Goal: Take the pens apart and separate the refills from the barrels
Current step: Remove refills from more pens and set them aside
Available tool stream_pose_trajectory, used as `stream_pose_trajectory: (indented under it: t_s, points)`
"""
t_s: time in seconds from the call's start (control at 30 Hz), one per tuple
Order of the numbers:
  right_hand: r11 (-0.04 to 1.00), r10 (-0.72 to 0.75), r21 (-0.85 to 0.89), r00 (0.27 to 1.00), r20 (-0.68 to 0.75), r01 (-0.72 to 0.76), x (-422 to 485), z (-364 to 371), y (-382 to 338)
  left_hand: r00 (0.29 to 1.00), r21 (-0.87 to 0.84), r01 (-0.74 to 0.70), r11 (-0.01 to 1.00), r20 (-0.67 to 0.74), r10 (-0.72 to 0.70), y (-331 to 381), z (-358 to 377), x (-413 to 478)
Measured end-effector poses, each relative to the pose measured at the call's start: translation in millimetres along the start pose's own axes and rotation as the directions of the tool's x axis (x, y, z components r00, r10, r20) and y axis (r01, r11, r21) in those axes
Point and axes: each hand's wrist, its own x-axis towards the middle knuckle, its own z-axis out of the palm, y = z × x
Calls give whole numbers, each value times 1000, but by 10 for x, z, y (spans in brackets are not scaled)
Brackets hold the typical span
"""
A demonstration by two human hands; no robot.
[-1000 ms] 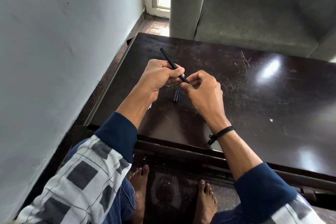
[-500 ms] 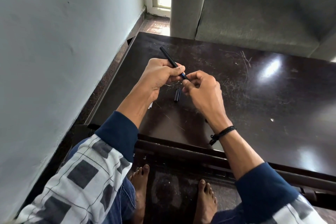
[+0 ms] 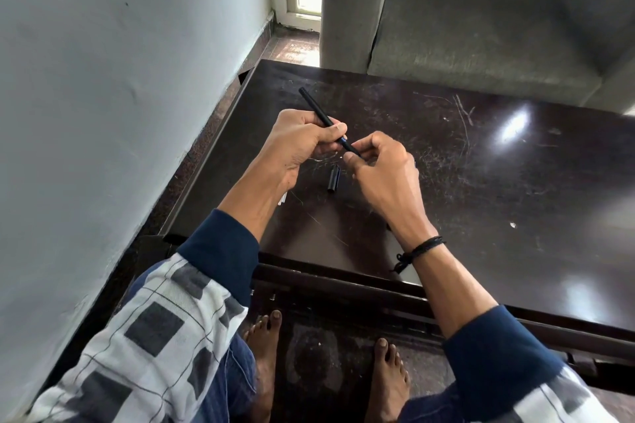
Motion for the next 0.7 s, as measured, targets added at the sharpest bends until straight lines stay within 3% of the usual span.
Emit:
stream_pose_trajectory:
  t_s: [0.7]
  points:
    - [999,-32,-4,999,-20,32,-13,-13,-14,1000,-8,13,1000,5,-13,1,9,0]
